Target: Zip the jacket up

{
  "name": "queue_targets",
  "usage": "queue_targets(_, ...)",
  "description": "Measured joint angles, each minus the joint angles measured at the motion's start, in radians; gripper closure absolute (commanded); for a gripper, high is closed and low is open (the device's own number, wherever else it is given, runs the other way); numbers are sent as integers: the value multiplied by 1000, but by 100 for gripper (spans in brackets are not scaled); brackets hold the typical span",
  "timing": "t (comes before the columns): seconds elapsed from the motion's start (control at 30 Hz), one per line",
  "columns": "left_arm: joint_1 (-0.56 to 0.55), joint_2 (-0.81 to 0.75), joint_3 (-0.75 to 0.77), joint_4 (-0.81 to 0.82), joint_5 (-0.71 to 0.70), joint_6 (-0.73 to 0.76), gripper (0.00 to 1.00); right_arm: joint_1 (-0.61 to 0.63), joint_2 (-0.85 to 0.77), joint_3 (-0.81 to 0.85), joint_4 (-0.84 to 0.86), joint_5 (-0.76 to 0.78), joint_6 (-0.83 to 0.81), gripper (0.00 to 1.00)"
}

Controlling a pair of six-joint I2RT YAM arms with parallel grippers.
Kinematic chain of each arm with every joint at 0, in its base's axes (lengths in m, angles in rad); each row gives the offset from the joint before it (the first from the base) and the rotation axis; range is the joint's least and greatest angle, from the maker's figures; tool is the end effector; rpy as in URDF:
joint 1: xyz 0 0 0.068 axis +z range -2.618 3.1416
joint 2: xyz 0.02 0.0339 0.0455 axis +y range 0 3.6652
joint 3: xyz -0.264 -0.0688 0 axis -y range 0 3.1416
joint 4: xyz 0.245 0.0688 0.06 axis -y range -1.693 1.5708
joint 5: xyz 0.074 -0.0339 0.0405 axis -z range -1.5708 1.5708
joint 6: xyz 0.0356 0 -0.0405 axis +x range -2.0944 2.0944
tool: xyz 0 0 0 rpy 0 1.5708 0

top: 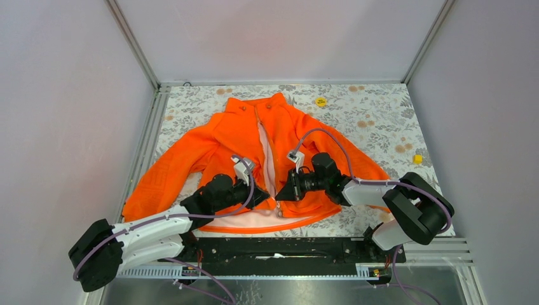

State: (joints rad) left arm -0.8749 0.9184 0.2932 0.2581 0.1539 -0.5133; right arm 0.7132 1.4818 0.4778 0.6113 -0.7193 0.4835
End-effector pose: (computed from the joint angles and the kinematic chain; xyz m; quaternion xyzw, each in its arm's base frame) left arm 0.1211 -0.1535 0.1894 0.1906 0.8006 -0.4098 0.3933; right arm 0.1902 0.1956 0.1634 -0.2834 0.7507 0.5347 0.2648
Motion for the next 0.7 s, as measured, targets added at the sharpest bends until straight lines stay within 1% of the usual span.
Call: queue_targets(0.7, 0, 22, 0, -1, 19, 1, 100, 0, 0, 0, 0, 4, 11, 100)
